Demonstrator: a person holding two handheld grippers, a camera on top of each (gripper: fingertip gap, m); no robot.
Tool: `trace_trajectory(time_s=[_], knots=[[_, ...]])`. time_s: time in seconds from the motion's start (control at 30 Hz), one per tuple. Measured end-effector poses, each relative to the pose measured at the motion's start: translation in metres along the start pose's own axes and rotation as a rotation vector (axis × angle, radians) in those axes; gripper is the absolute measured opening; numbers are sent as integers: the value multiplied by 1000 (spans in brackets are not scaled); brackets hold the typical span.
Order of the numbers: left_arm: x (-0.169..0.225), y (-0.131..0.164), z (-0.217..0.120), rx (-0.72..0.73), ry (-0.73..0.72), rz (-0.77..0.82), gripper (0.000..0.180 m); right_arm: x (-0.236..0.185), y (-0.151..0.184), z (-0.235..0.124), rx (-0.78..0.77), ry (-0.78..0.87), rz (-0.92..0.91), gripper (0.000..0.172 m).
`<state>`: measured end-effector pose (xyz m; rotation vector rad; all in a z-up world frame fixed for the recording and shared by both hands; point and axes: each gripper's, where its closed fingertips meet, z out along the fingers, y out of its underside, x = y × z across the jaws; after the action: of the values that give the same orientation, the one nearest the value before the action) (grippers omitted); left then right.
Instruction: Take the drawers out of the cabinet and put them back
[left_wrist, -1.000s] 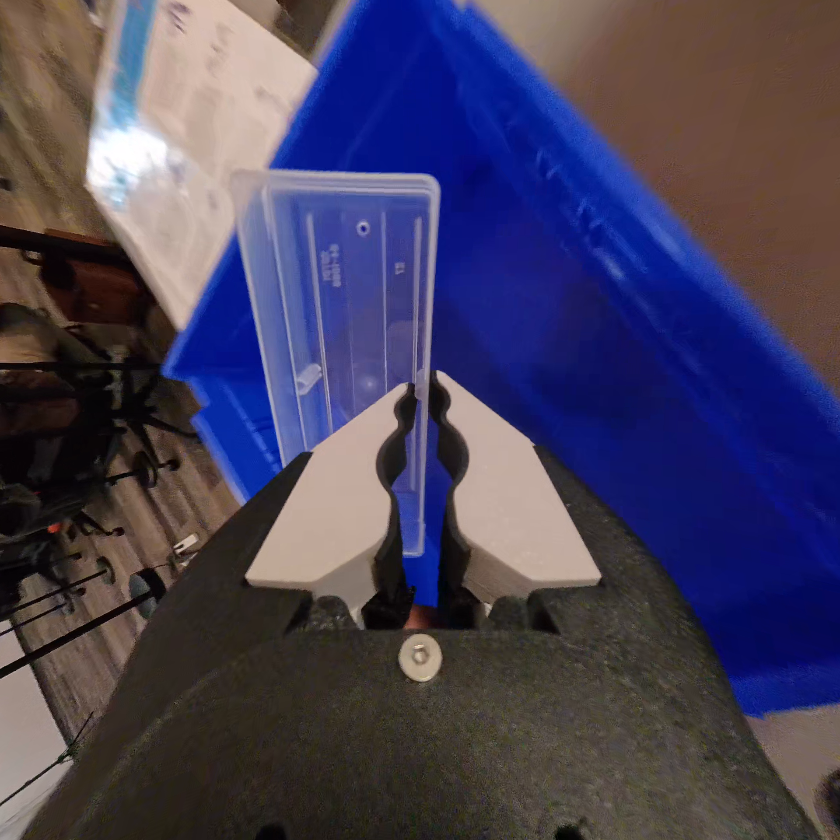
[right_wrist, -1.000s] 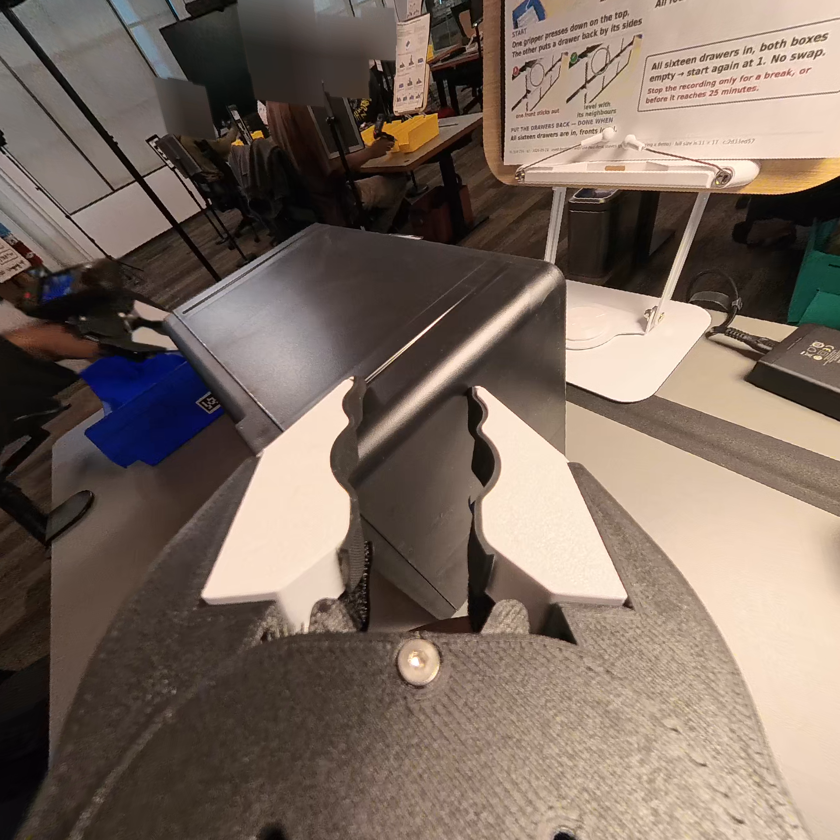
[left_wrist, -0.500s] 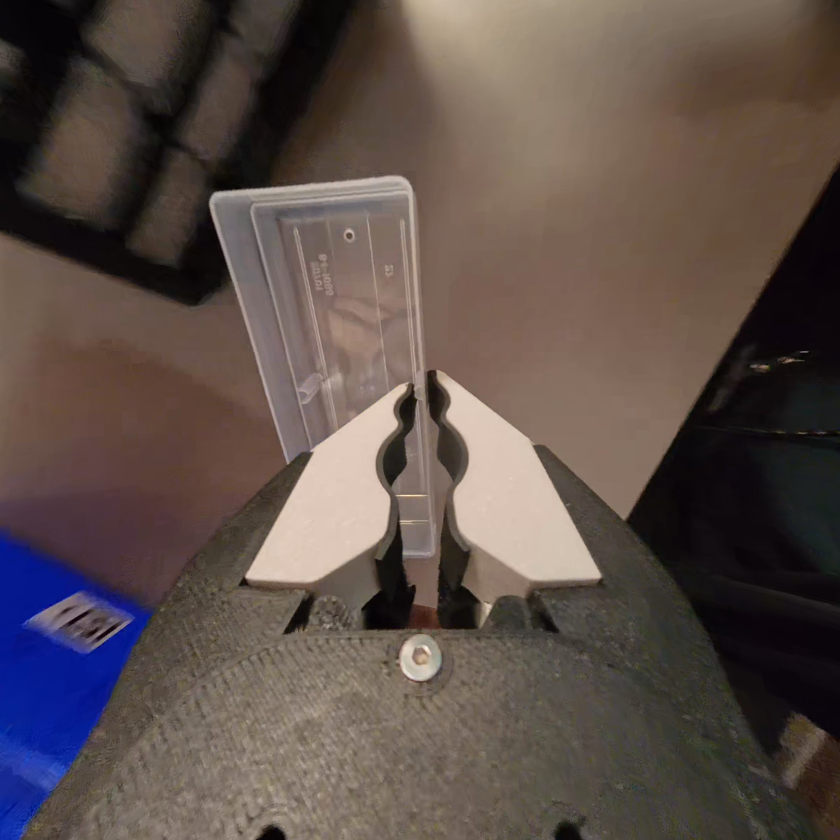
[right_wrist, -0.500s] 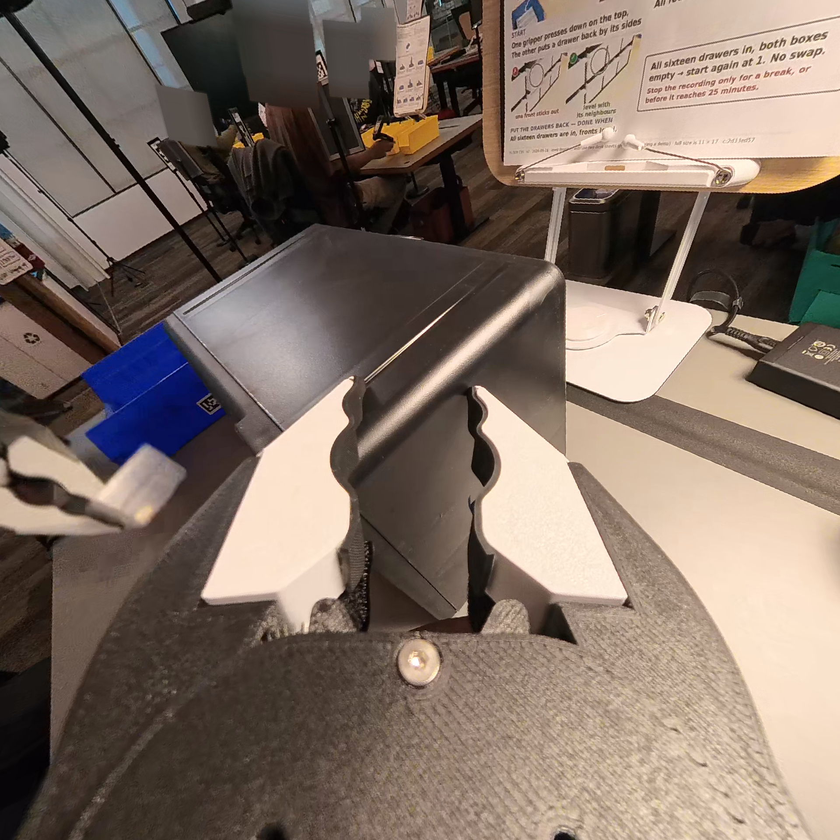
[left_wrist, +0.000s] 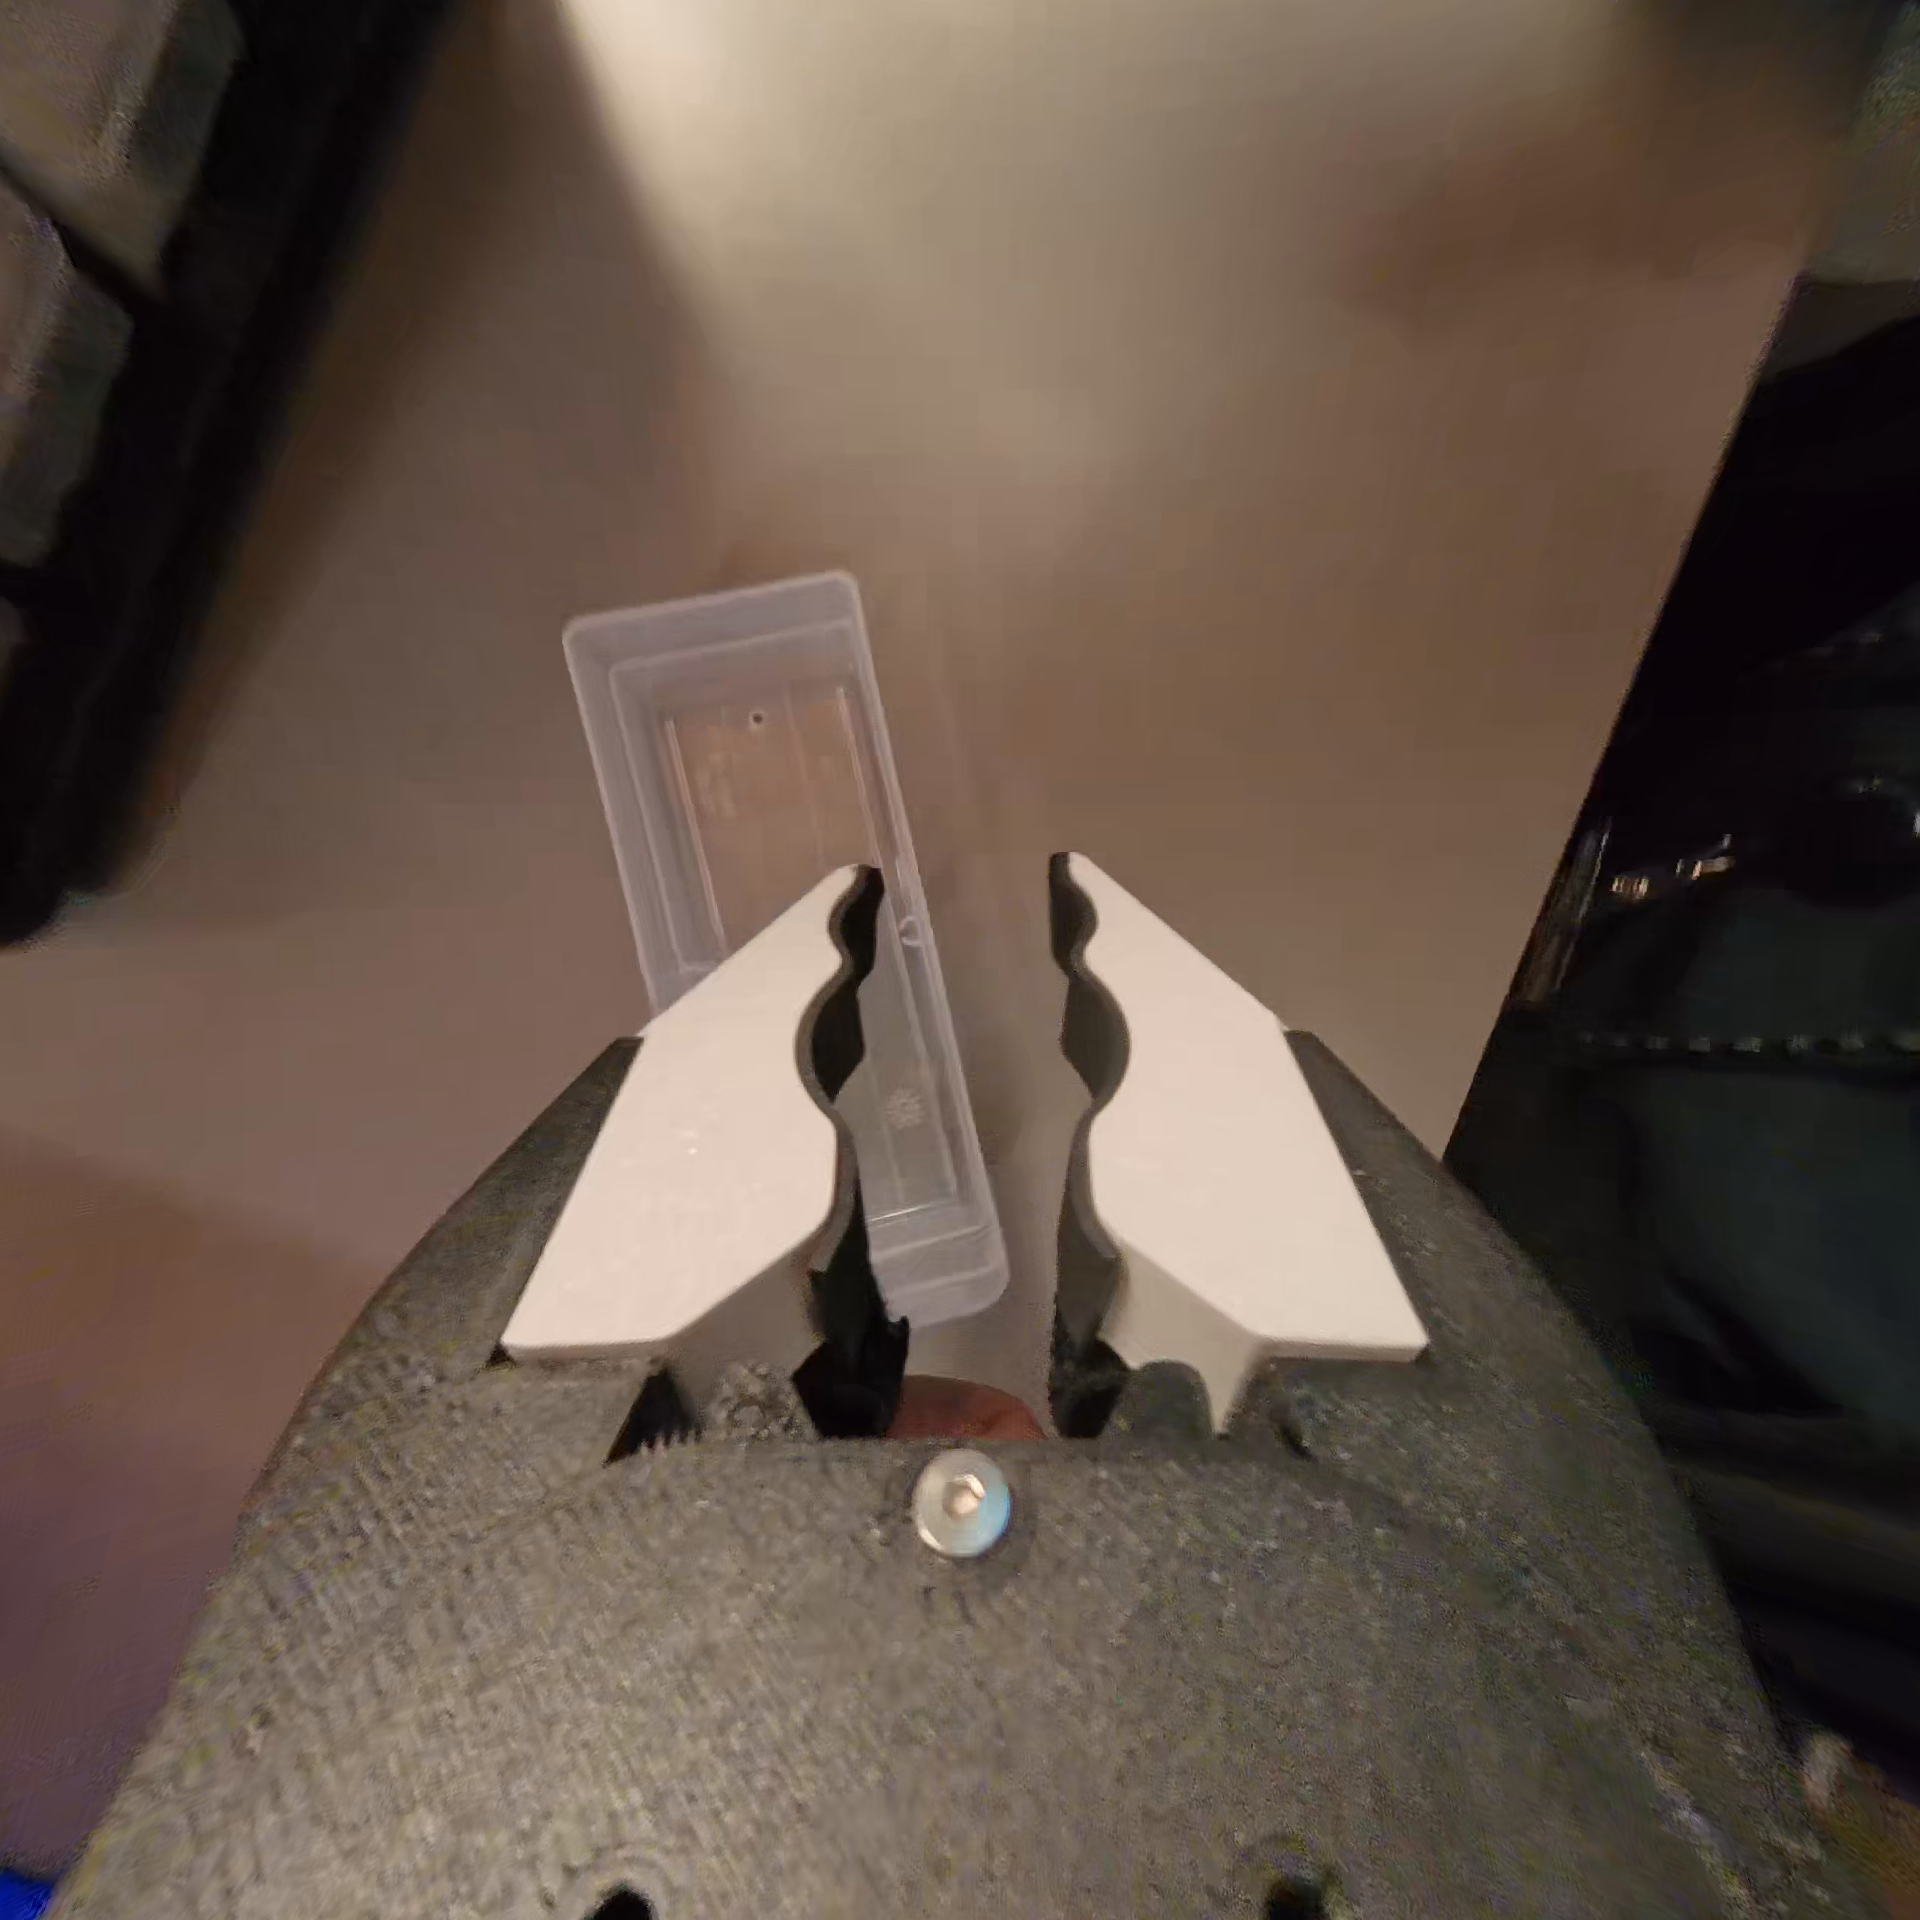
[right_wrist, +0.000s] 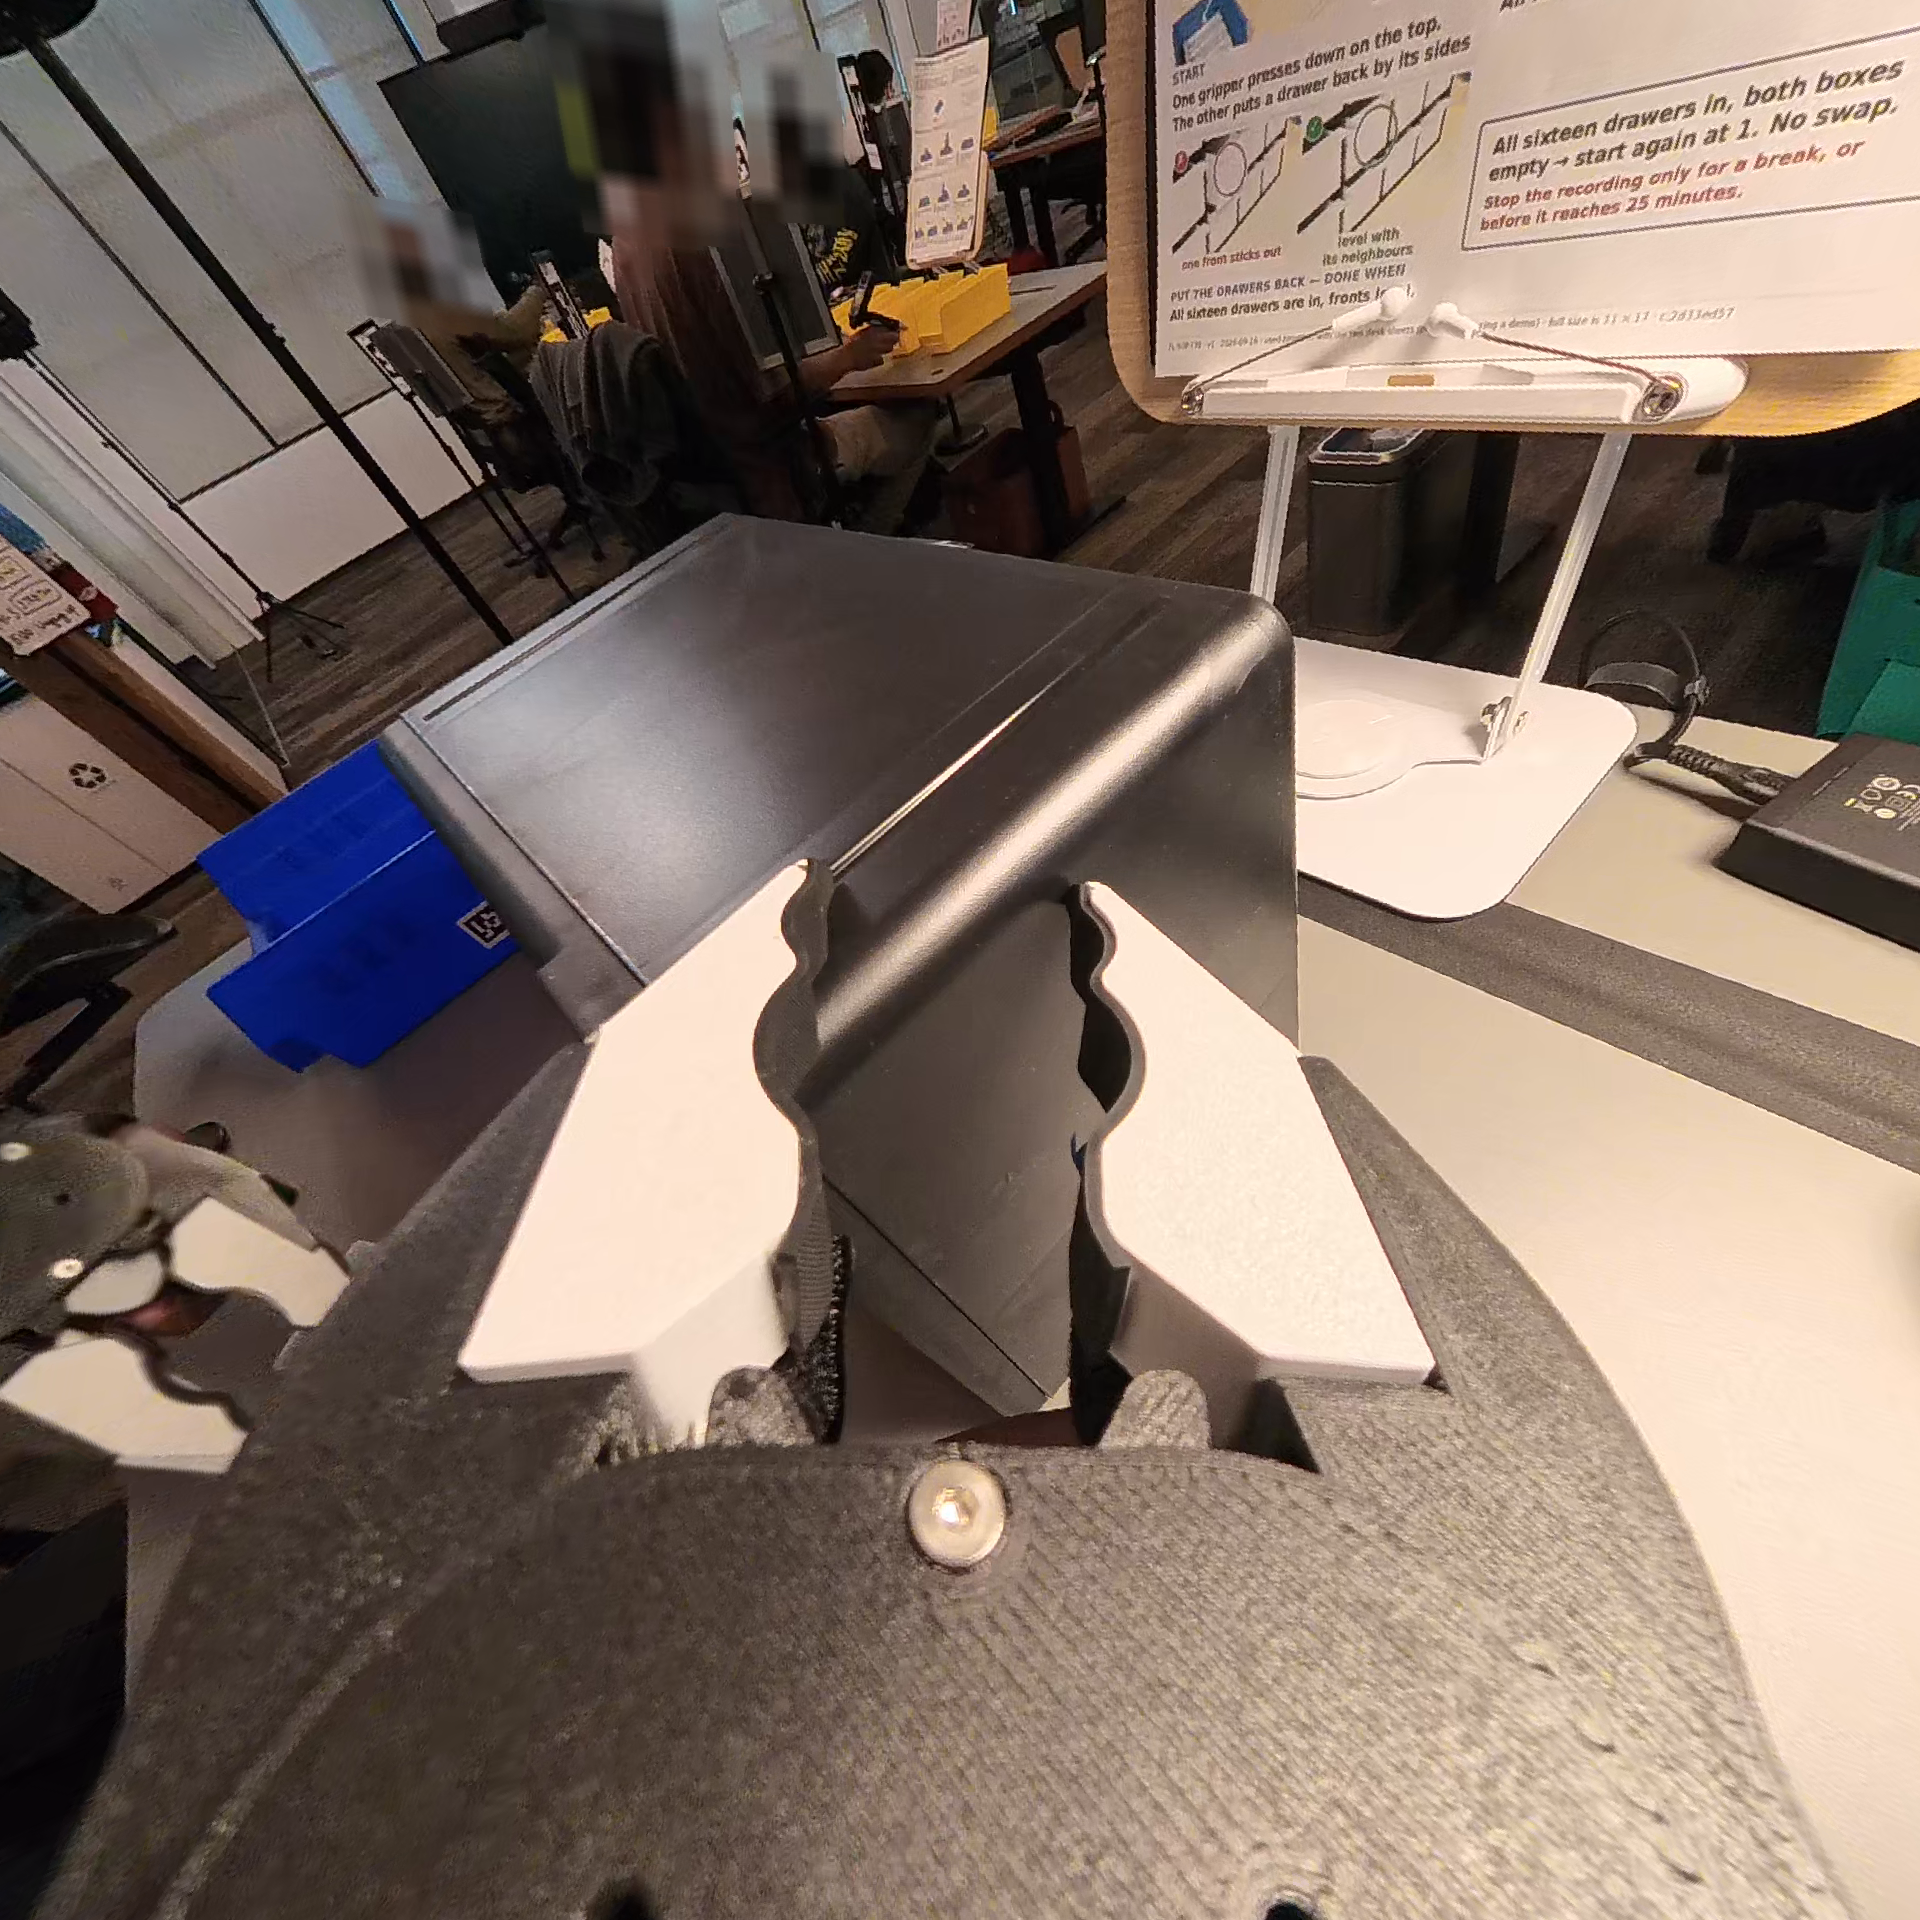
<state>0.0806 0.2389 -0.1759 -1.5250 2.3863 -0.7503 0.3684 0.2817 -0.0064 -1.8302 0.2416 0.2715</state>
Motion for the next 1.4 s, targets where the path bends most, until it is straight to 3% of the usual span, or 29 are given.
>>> trace_trajectory(time_s=[0.03, 0.13, 0.2, 0.3, 0.5, 0.63, 0.73, 1.0, 1.13, 1.4], knots=[[1, -3, -7, 10, 0, 67, 40, 0, 0, 0, 0, 0, -1, 49], [-2, 2, -31, 12, -14, 369, 53, 0, 0, 0, -1, 0, -1, 49], [-7, 23, -43, -49, 1, 571, 58, 0, 0, 0, -1, 1, -3, 49], [-19, 49, -49, -134, 33, 641, 56, 0, 0, 0, -1, 1, -3, 49], [-21, 74, -35, -207, 67, 767, 51, 0, 0, 0, 1, -2, 0, 49], [-28, 81, -21, -253, 7, 851, 30, 1, 0, 0, 2, -4, 3, 49], [-23, 71, -25, -205, 19, 834, 20, 1, 0, 0, 3, -4, 3, 49], [-11, -4, -85, 58, 47, 635, 17, 1, -1, 0, 4, -4, 4, 49], [-29, -26, -103, 39, 7, 541, 17, 0, -1, 0, 4, -3, 4, 49], [-50, -44, -106, -1, -16, 492, 16, 0, -1, 0, 4, -6, 5, 50]])
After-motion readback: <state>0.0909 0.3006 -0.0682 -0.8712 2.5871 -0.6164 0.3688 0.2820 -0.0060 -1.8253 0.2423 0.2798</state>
